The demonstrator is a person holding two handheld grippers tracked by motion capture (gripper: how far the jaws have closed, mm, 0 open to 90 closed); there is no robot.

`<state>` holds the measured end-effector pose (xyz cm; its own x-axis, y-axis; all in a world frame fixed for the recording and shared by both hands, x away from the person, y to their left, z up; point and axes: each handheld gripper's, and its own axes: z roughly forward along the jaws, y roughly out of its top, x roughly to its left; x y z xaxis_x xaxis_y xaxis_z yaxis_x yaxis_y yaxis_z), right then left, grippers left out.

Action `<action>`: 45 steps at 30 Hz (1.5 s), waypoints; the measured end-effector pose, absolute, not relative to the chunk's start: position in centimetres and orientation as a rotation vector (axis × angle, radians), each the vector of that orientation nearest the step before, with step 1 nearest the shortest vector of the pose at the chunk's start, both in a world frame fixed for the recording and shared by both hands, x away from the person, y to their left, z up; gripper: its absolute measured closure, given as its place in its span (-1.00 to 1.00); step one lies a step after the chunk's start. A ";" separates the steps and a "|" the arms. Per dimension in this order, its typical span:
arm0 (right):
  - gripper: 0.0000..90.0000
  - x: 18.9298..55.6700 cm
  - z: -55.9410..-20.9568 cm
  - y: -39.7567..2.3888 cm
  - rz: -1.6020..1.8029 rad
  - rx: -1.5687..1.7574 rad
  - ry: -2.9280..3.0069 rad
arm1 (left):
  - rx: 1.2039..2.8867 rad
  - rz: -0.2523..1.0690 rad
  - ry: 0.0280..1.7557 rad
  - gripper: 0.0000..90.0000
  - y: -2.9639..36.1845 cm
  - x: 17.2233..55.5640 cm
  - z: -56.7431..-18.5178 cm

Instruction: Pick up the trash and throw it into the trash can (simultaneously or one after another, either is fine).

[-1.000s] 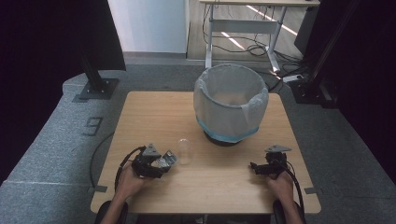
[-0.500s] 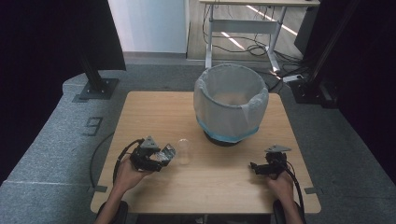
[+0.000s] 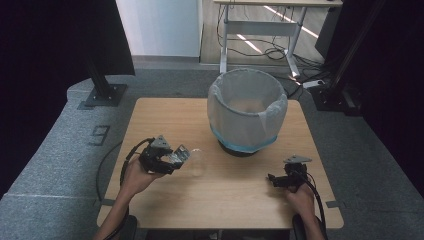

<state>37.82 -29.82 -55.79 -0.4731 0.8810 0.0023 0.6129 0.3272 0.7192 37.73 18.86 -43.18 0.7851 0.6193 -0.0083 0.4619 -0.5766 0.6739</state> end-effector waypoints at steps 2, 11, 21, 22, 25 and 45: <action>-1.00 37.8 -55.8 -29.8 0.939 1.322 2.208 | 2.285 0.298 0.795 -0.24 18.8 37.9 -42.7; -1.00 37.8 -55.8 -29.8 0.939 1.322 2.208 | 2.258 0.275 0.775 -0.24 18.6 38.7 -40.5; -1.00 37.8 -55.8 -29.8 0.937 1.320 2.209 | 2.228 0.256 0.752 -0.24 18.1 40.3 -37.5; -1.00 37.8 -55.8 -29.8 0.938 1.320 2.209 | 2.228 0.256 0.751 -0.24 18.0 40.4 -37.3; -1.00 37.8 -55.8 -29.8 0.937 1.322 2.209 | 2.227 0.259 0.744 -0.24 17.8 40.6 -36.7; -1.00 37.8 -55.8 -29.8 0.937 1.322 2.210 | 2.213 0.244 0.698 -0.24 15.7 42.8 -31.9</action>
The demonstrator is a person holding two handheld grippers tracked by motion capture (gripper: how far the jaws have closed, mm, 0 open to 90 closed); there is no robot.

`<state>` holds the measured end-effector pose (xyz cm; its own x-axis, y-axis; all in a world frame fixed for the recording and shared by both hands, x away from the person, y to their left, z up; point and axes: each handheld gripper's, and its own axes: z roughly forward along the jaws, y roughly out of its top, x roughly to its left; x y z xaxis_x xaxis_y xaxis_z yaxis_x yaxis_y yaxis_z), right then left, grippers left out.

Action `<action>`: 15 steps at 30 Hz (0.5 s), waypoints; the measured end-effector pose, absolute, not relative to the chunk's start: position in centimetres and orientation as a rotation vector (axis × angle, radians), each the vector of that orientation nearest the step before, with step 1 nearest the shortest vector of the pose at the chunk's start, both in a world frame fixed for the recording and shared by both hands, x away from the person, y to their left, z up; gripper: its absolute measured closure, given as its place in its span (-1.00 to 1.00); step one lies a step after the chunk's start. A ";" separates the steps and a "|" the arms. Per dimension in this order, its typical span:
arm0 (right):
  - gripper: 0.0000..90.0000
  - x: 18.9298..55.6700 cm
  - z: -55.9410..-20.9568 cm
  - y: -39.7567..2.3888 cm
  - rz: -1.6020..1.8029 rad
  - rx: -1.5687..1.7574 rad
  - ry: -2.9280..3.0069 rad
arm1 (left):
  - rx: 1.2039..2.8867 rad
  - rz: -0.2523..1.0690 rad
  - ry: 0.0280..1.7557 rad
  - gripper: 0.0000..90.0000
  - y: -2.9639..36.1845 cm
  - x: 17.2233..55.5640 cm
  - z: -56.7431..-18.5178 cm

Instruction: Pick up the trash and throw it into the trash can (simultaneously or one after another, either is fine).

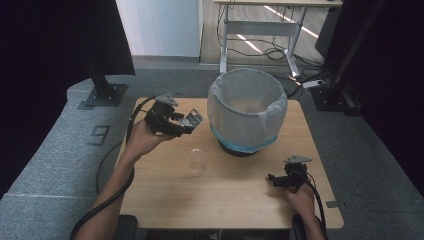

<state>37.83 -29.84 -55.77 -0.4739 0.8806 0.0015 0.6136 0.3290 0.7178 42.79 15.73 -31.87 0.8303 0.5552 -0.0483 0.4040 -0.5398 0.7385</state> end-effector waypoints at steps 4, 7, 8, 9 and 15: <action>-1.00 37.8 -55.8 -29.8 0.936 1.321 2.211 | 2.198 0.227 0.690 -0.24 15.3 43.2 -30.9; -1.00 37.8 -55.8 -29.9 0.936 1.320 2.212 | 2.187 0.212 0.681 -0.24 14.9 43.6 -30.2; -1.00 37.8 -55.8 -29.8 0.936 1.321 2.211 | 2.184 0.211 0.680 -0.24 14.8 43.7 -30.0; -1.00 37.8 -55.8 -29.8 0.937 1.320 2.212 | 2.187 0.217 0.678 -0.24 14.6 43.8 -29.7; -1.00 37.8 -55.8 -29.8 0.936 1.321 2.211 | 2.192 0.219 0.659 -0.24 13.3 44.6 -28.5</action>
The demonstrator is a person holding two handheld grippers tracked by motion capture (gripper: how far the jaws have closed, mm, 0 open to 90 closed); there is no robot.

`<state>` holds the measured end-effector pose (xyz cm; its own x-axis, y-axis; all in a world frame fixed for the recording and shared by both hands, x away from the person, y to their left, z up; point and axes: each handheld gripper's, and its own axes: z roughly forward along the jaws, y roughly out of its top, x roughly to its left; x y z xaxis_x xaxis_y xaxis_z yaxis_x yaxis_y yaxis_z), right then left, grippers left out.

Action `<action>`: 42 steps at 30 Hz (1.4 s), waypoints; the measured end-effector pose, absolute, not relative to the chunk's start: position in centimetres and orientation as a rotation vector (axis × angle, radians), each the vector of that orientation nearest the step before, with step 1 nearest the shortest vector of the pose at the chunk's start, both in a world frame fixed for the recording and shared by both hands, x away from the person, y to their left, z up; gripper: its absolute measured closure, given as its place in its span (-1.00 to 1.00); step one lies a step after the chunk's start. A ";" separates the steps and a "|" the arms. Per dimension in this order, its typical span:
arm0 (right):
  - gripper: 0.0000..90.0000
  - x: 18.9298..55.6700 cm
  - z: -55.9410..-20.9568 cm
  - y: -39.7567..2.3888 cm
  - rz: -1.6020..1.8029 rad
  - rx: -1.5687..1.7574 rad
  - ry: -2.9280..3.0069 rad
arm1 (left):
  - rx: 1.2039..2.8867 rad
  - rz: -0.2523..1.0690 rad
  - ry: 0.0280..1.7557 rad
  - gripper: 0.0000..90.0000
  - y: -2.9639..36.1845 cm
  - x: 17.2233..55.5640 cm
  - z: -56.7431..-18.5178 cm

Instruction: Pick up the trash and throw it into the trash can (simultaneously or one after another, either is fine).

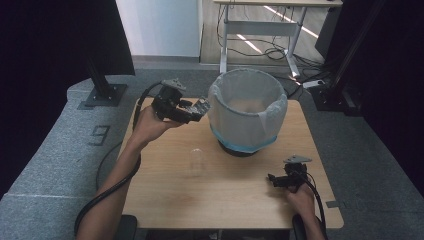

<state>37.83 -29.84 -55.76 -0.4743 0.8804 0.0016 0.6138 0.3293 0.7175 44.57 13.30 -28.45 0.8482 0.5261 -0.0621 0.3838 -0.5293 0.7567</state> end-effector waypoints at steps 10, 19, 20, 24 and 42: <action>-1.00 37.8 -55.8 -29.8 0.936 1.322 2.211 | 2.186 0.206 0.633 -0.24 10.6 46.1 -27.1; -1.00 37.8 -55.8 -29.8 0.936 1.322 2.212 | 2.198 0.238 0.625 -0.24 7.6 47.6 -26.4; -1.00 37.8 -55.8 -29.8 0.937 1.322 2.212 | 2.199 0.244 0.623 -0.24 7.3 47.7 -26.4; -1.00 37.8 -55.8 -29.8 0.937 1.322 2.212 | 2.189 0.247 0.623 -0.24 6.3 48.3 -26.3; -1.00 37.8 -55.8 -29.8 0.938 1.313 2.218 | 2.163 0.296 0.678 -0.24 1.4 50.7 -26.9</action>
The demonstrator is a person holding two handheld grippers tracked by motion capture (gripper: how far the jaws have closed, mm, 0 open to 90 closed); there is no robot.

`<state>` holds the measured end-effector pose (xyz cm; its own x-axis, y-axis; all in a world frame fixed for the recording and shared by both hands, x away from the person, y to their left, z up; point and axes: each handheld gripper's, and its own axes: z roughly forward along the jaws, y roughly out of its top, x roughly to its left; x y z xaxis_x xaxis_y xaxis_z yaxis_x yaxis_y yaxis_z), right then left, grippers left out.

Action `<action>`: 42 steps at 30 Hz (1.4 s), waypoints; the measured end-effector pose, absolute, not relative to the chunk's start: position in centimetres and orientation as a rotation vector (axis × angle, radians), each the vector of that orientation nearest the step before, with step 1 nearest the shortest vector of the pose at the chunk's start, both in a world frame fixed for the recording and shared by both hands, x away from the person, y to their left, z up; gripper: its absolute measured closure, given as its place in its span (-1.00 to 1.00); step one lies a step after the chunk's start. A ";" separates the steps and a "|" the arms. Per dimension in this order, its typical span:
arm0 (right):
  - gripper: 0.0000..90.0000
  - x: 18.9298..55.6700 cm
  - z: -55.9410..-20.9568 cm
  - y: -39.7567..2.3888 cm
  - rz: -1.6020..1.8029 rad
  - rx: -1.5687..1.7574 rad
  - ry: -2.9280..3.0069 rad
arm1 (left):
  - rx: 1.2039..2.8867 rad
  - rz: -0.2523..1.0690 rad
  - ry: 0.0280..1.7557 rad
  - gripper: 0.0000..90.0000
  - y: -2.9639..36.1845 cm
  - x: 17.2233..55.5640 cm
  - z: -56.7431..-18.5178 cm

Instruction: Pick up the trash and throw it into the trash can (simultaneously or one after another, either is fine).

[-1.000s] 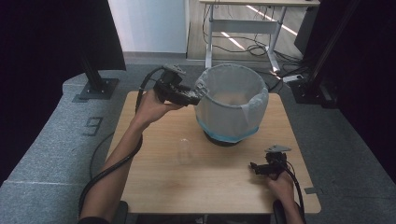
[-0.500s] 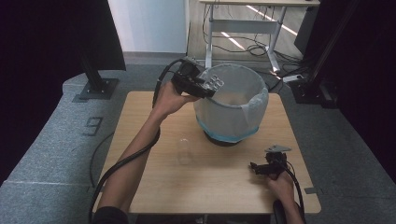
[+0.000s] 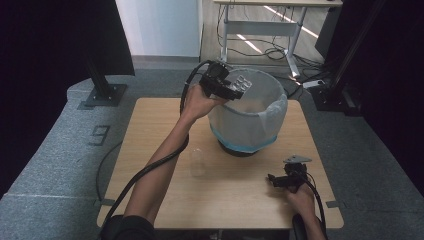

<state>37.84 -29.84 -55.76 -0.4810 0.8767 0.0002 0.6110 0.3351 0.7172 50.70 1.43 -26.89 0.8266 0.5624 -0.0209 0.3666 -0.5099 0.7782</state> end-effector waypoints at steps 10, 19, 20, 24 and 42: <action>-1.00 37.8 -55.8 -29.8 0.941 1.310 2.221 | 2.186 0.312 0.712 -0.26 -0.7 51.9 -28.3; -1.00 37.9 -55.8 -29.7 0.943 1.306 2.225 | 2.196 0.310 0.727 -0.77 -1.0 52.3 -29.2; -1.00 37.9 -55.8 -29.7 0.943 1.305 2.226 | 2.197 0.312 0.722 -0.82 -0.9 52.3 -29.1; -1.00 37.9 -55.8 -29.7 0.944 1.304 2.227 | 2.200 0.302 0.695 -0.96 -0.3 51.8 -28.6; -1.00 37.9 -55.8 -29.7 0.944 1.304 2.227 | 2.174 0.304 0.594 -1.00 3.0 49.2 -27.7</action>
